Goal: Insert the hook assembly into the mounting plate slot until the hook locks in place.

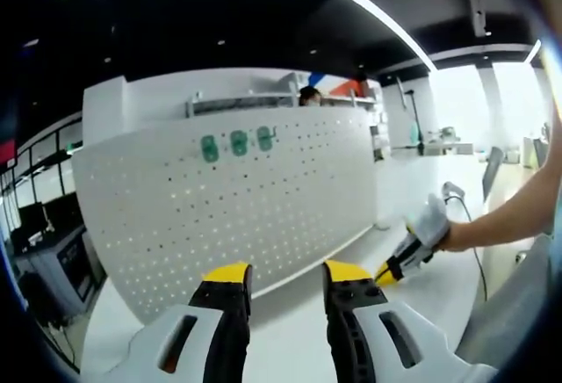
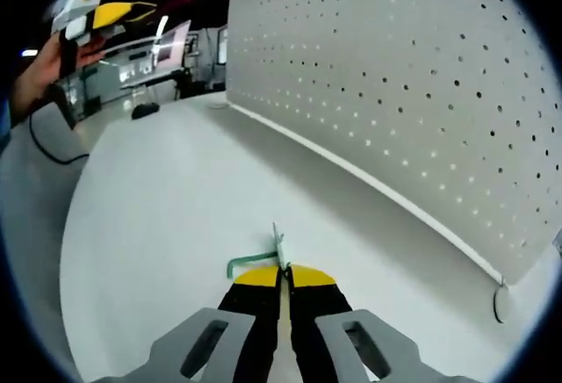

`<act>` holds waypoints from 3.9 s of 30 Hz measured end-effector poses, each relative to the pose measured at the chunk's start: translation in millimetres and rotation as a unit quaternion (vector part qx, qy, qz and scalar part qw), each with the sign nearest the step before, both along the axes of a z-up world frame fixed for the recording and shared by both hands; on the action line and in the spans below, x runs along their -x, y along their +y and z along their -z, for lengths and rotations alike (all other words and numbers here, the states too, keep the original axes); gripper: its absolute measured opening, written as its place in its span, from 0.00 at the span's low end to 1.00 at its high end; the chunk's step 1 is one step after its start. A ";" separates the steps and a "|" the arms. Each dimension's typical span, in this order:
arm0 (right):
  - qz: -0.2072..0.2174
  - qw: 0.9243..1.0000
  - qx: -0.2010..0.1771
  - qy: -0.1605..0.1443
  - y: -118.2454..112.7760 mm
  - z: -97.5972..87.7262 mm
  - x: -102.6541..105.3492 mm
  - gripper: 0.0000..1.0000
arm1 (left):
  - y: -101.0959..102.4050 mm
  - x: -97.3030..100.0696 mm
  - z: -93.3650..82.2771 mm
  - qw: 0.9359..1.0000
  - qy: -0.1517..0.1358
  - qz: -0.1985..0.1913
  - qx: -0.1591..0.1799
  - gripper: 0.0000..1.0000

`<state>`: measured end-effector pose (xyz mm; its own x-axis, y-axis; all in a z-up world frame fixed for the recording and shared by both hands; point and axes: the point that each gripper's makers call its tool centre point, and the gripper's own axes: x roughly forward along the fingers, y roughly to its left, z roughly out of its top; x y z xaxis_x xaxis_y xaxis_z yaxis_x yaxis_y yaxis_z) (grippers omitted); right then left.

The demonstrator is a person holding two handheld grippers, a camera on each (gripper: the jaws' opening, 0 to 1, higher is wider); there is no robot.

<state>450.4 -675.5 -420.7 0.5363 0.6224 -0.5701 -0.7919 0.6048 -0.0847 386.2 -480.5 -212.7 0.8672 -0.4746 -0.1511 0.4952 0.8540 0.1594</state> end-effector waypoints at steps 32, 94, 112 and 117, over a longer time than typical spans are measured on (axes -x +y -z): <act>-0.045 0.998 -0.042 -0.031 78.2 -131.6 21.1 0.00 | 3.9 39.4 -10.7 0.999 -0.031 0.031 -0.028 0.32; 0.016 0.985 -0.104 0.135 175.0 -196.3 106.6 0.00 | -12.3 71.1 2.2 0.949 -0.127 0.184 -0.221 0.14; 0.036 0.977 -0.105 0.180 175.6 -183.6 111.3 0.00 | -18.9 62.4 17.8 0.936 -0.133 0.194 -0.260 0.10; 0.037 0.976 -0.104 0.186 175.8 -182.3 113.6 0.00 | -19.3 61.7 19.2 0.935 -0.133 0.196 -0.263 0.09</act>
